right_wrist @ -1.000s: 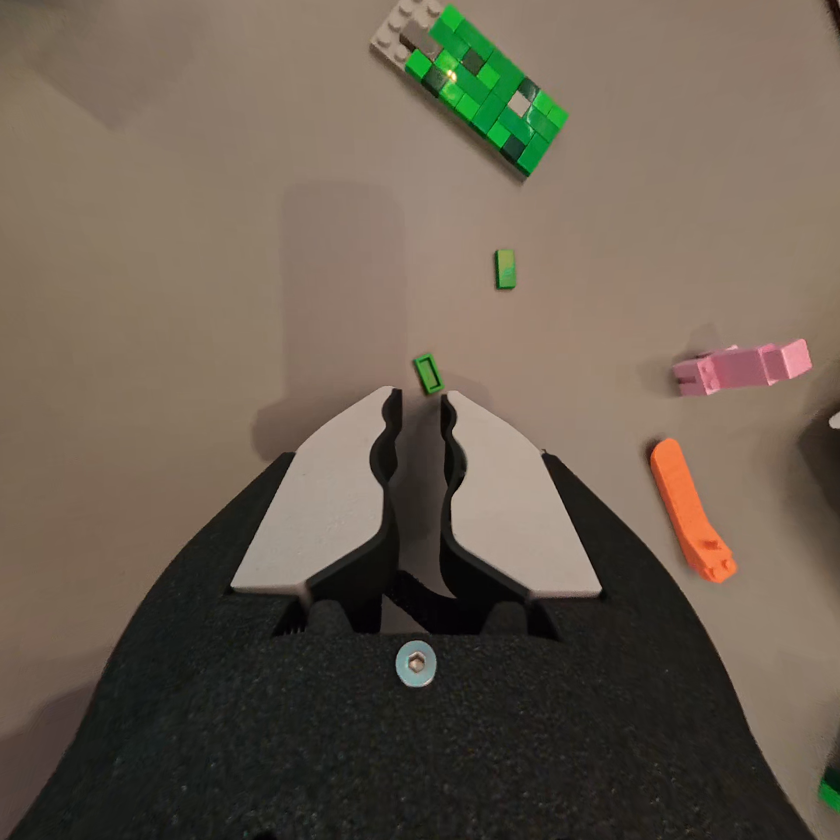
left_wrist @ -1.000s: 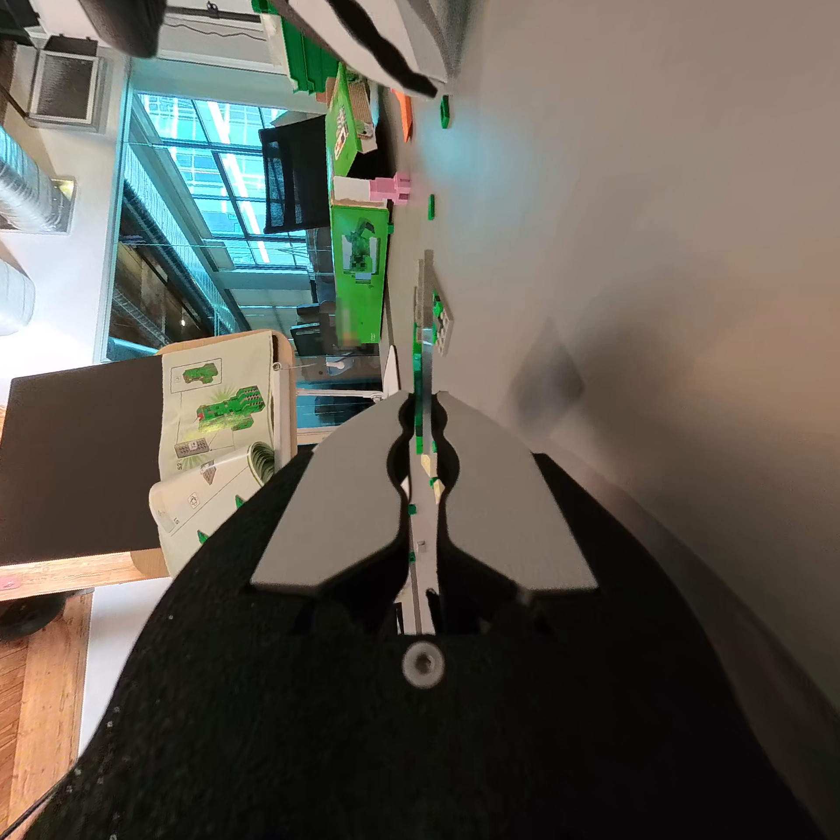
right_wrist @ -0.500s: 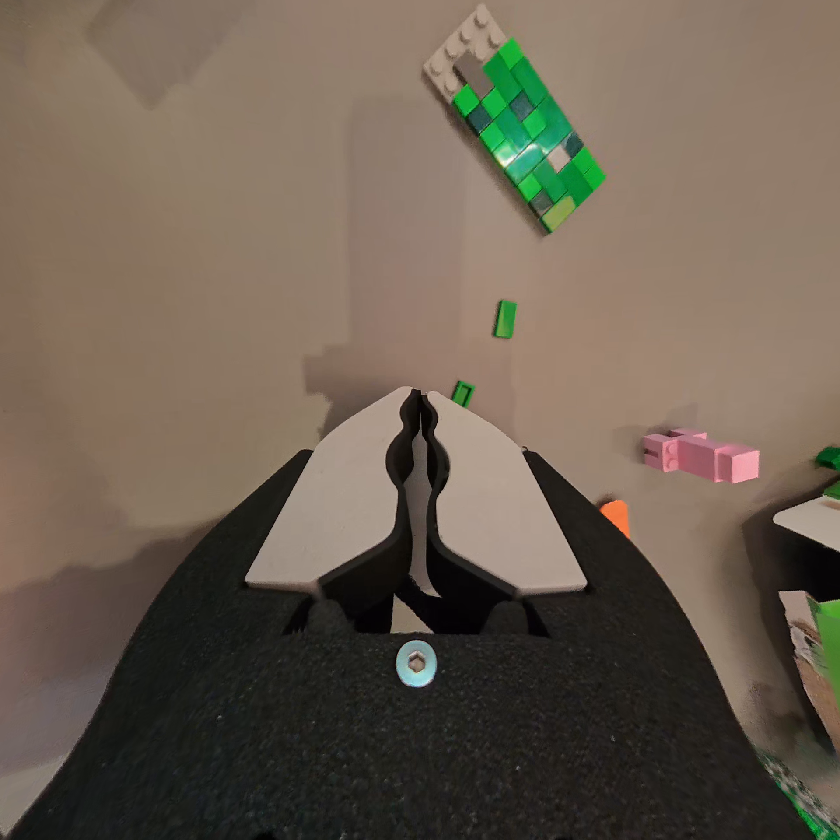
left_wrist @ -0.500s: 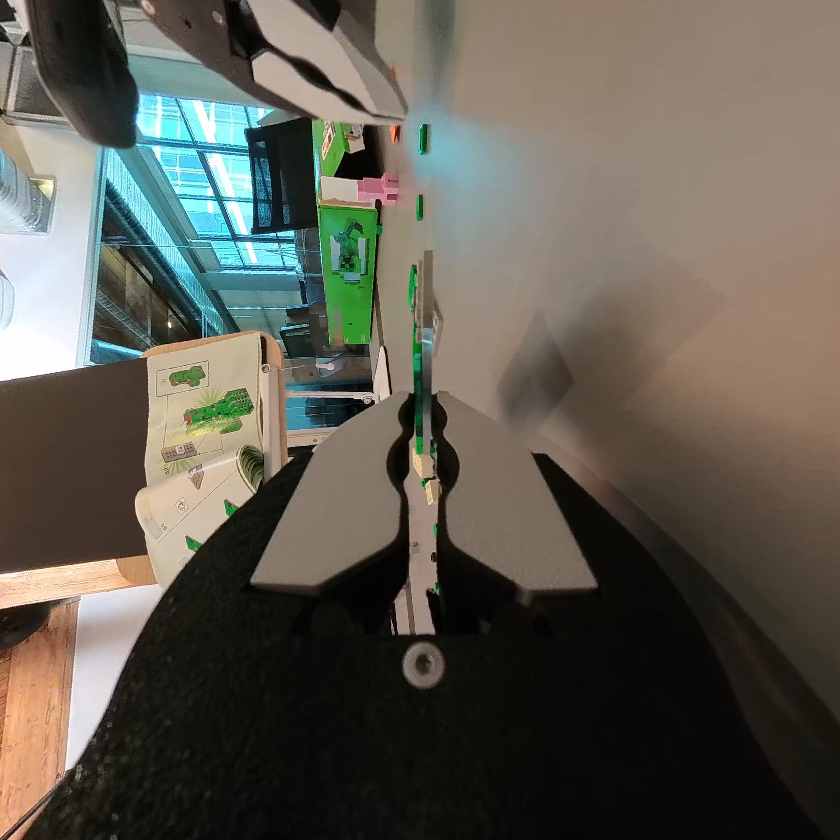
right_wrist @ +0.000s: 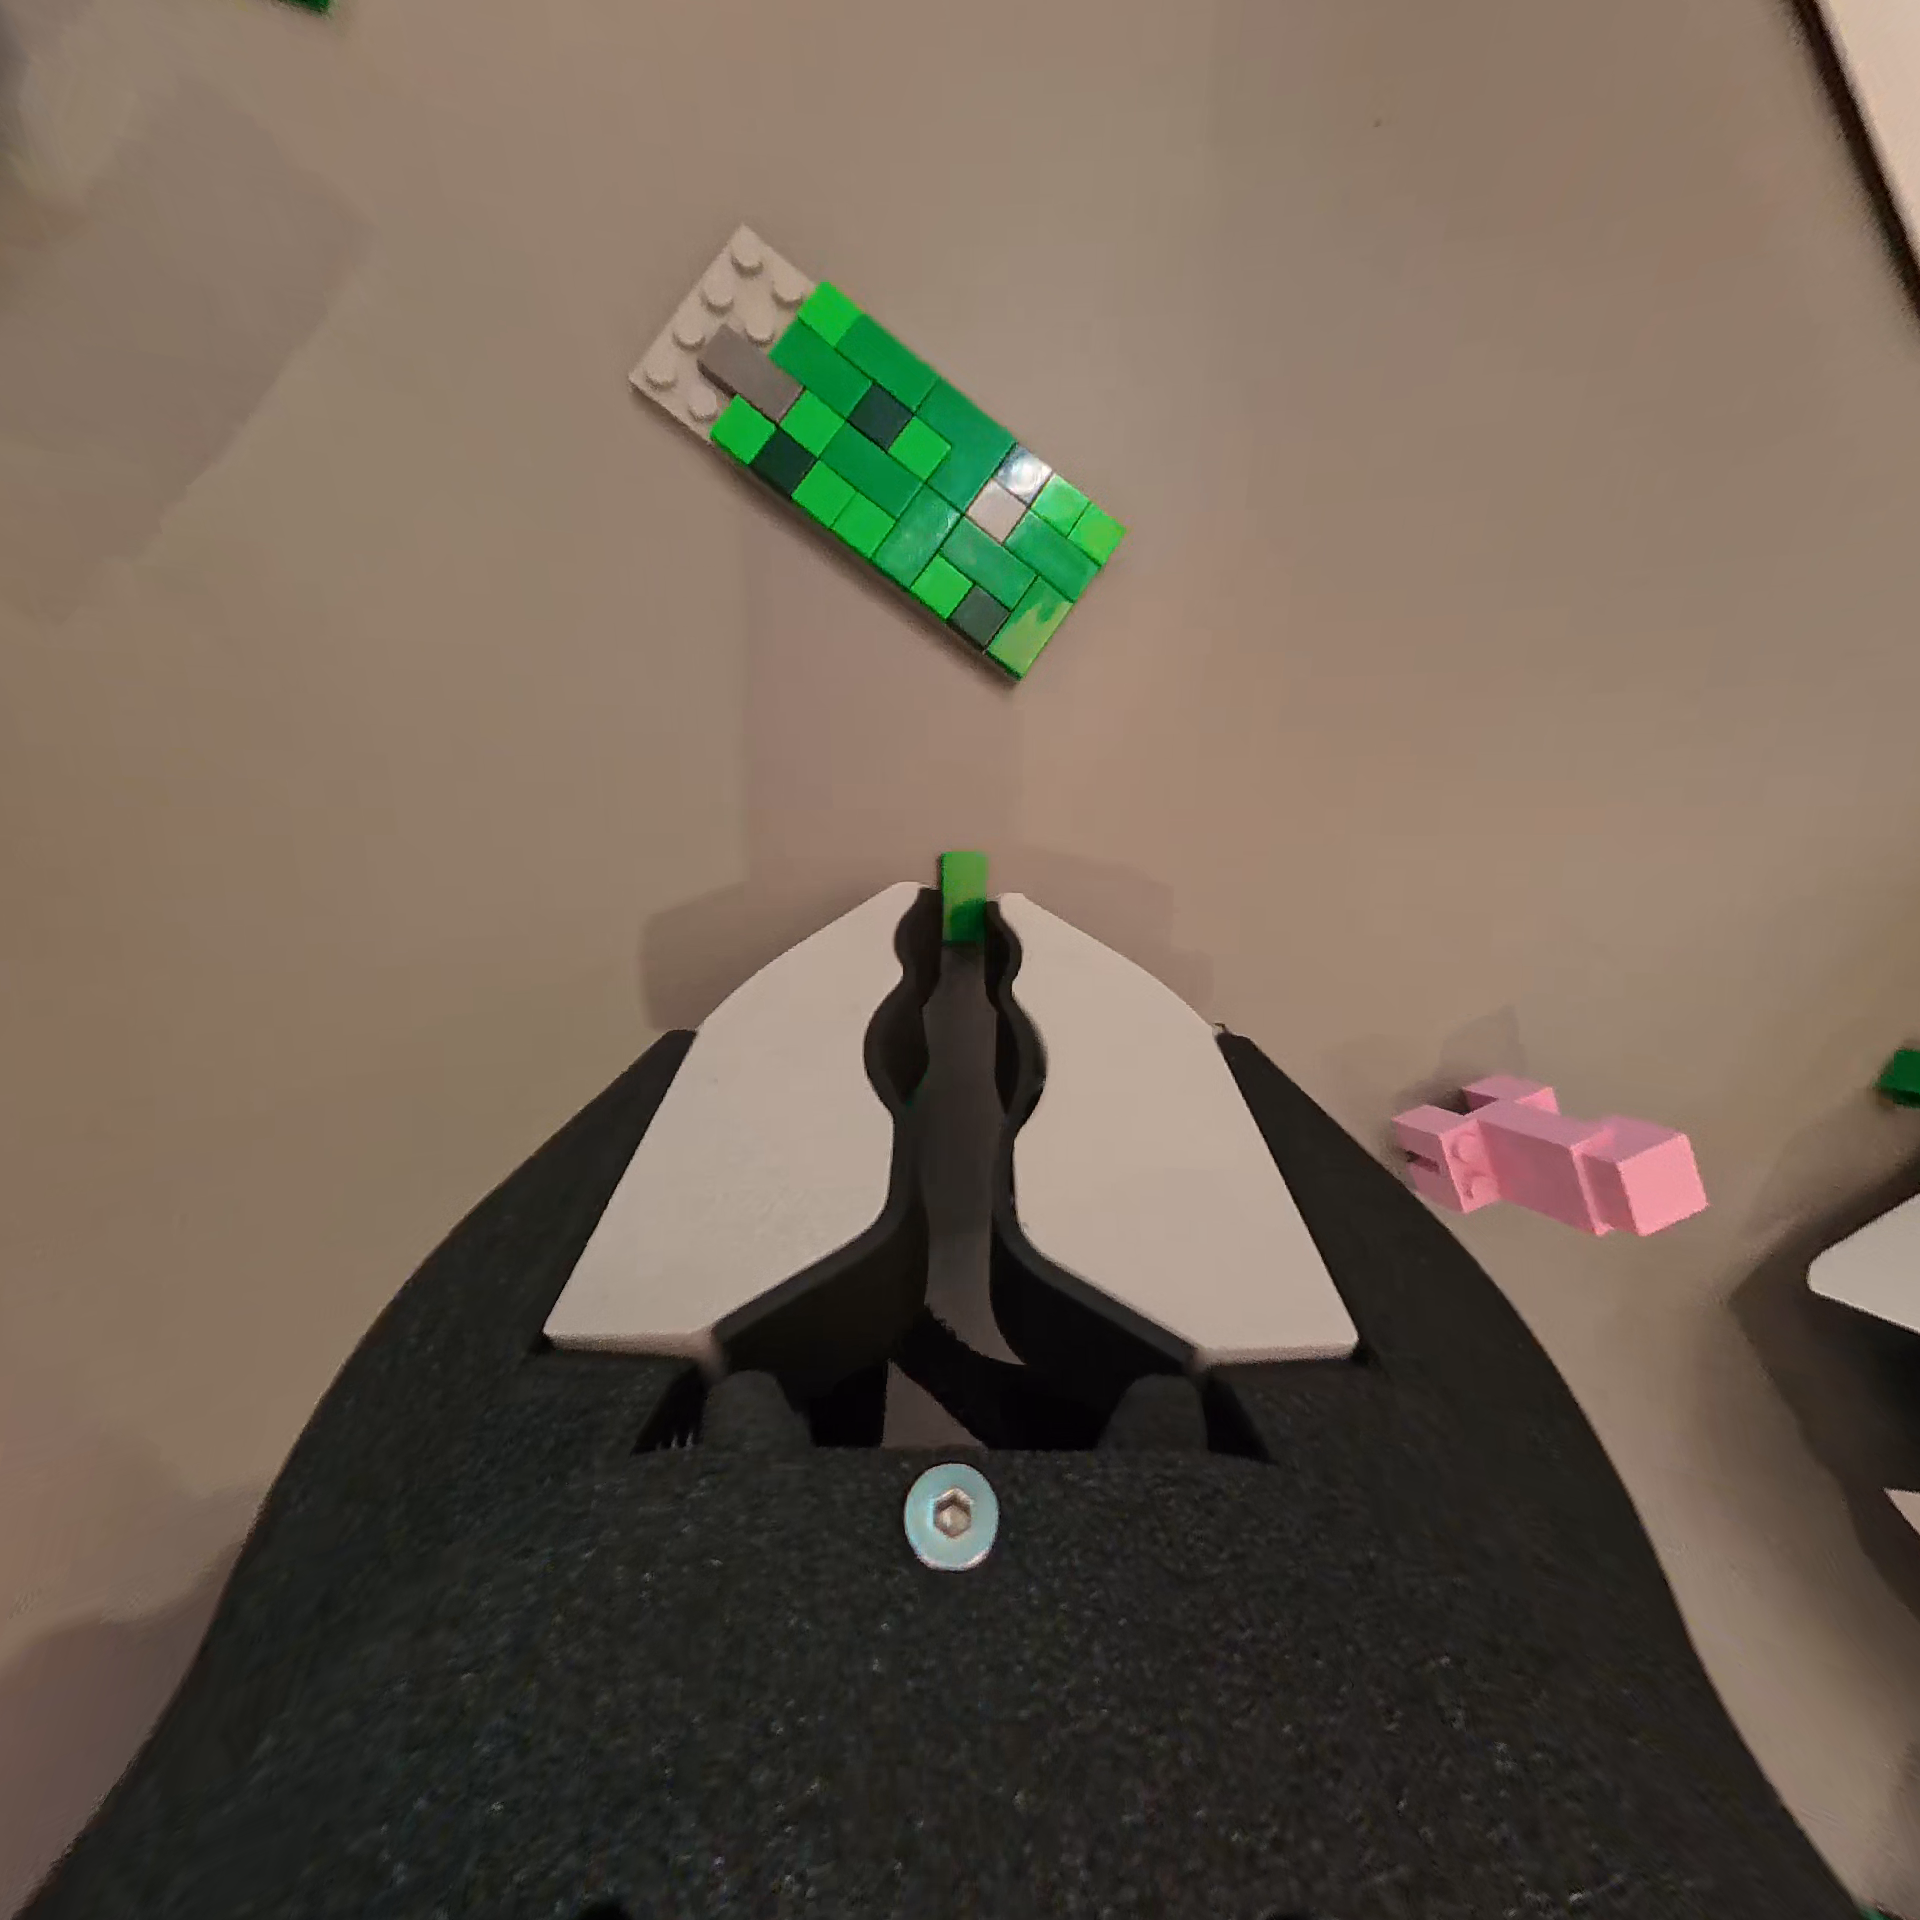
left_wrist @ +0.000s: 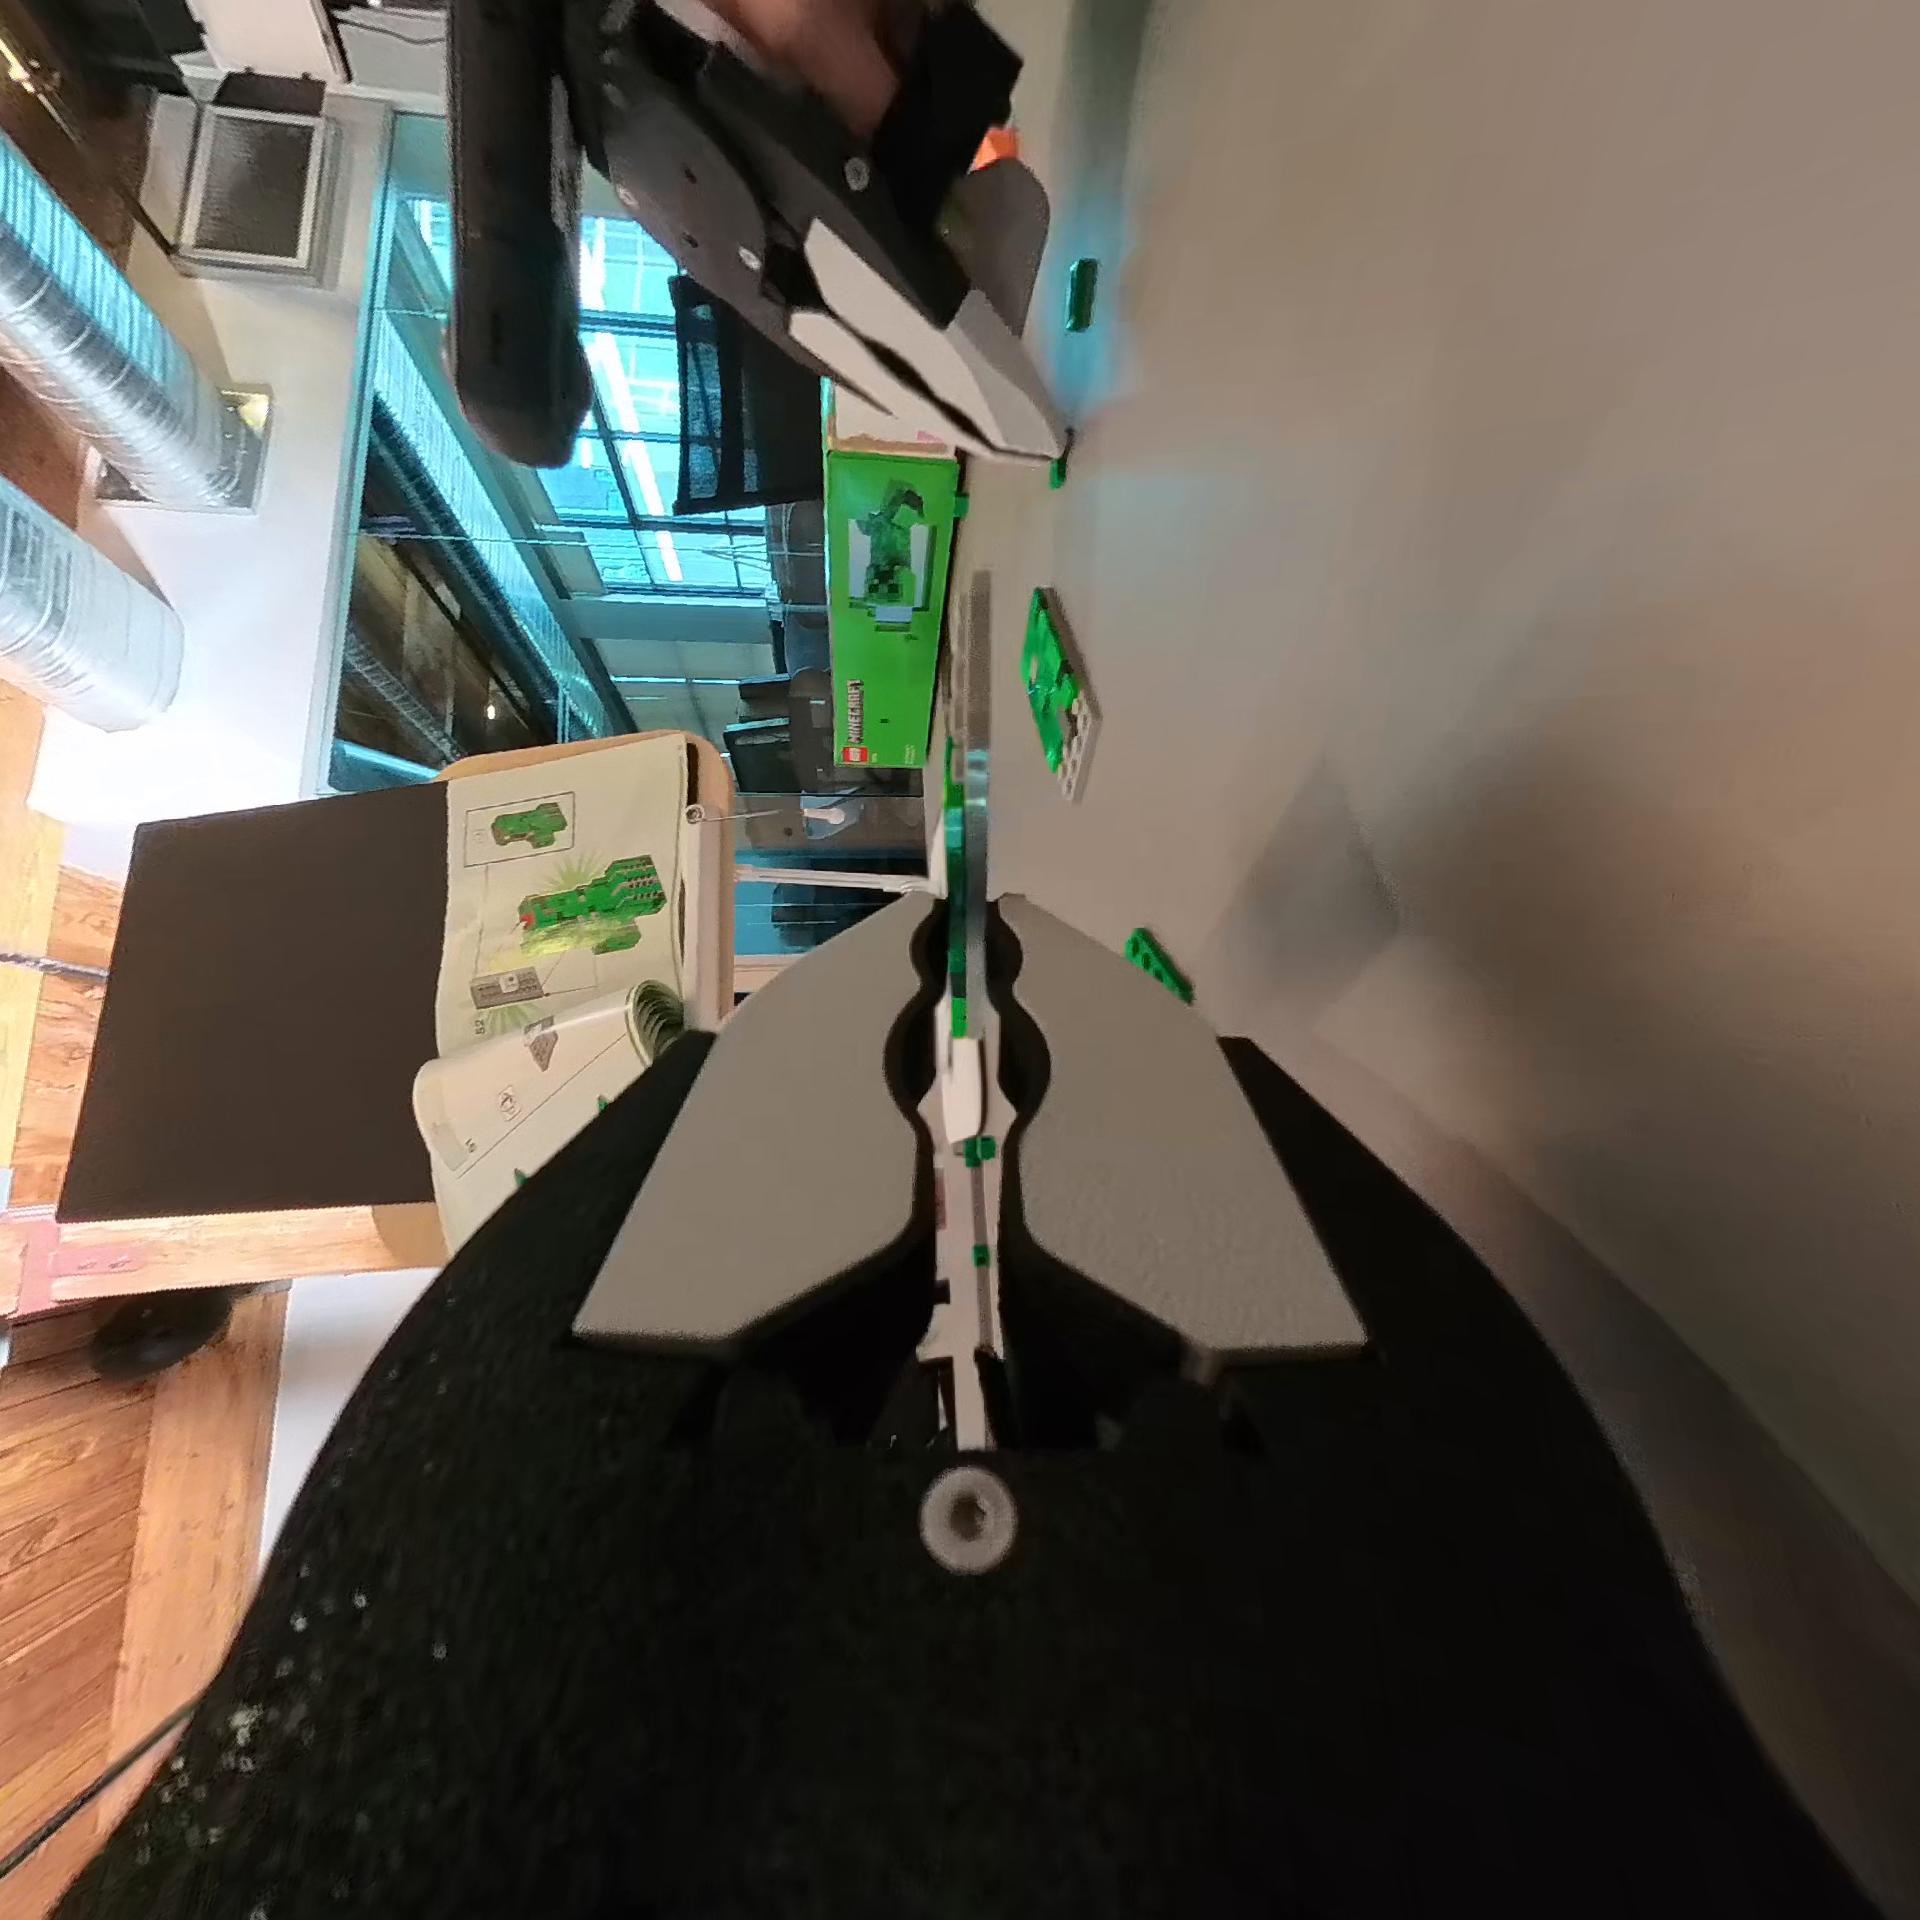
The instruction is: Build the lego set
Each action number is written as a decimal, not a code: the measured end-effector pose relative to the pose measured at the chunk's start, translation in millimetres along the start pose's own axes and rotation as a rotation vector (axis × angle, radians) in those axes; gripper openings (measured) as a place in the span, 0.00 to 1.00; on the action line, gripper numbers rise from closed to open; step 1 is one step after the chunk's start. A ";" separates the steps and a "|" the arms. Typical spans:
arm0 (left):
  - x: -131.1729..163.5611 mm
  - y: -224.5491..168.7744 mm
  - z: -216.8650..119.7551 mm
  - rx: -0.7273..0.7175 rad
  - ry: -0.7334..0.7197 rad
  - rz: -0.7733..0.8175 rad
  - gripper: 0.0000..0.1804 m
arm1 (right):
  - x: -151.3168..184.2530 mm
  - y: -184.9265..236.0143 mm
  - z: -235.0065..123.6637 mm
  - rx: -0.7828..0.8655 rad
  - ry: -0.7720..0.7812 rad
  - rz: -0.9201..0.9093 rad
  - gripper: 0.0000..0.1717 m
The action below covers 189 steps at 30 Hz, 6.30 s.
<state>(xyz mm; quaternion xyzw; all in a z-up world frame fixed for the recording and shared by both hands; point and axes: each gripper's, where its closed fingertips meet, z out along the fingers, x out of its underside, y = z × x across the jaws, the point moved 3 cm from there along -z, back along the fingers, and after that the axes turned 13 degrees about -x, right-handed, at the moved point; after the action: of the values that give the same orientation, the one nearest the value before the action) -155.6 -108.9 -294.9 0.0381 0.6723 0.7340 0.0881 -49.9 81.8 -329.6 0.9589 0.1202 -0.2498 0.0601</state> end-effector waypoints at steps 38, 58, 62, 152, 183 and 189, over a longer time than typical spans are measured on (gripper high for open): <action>30.2 23.0 2.3 -0.152 0.239 0.060 0.03 | -141.9 130.7 -3.5 0.071 -0.175 0.211 0.04; 28.1 22.7 2.6 -0.151 0.236 0.075 0.03 | -139.8 129.7 -1.8 0.076 -0.106 0.243 0.05; 28.4 23.1 2.3 -0.151 0.237 0.072 0.03 | -139.8 129.6 -2.9 0.086 -0.092 0.236 0.07; 105.4 25.4 -15.1 -0.129 0.429 0.040 0.03 | -135.9 136.9 93.1 0.067 -0.158 0.185 0.11; 65.7 16.7 -10.2 -0.104 0.243 0.105 0.03 | -159.8 127.1 28.6 0.061 -0.349 0.135 0.04; 64.4 17.7 -10.0 -0.113 0.234 0.111 0.03 | -157.7 129.0 27.4 0.036 -0.311 0.154 0.04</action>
<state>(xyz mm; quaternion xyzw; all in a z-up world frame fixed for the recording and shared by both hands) -221.9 -108.5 -282.3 -0.0154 0.6323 0.7740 -0.0296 -162.4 -78.9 -268.5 0.9159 0.0312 -0.3922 0.0796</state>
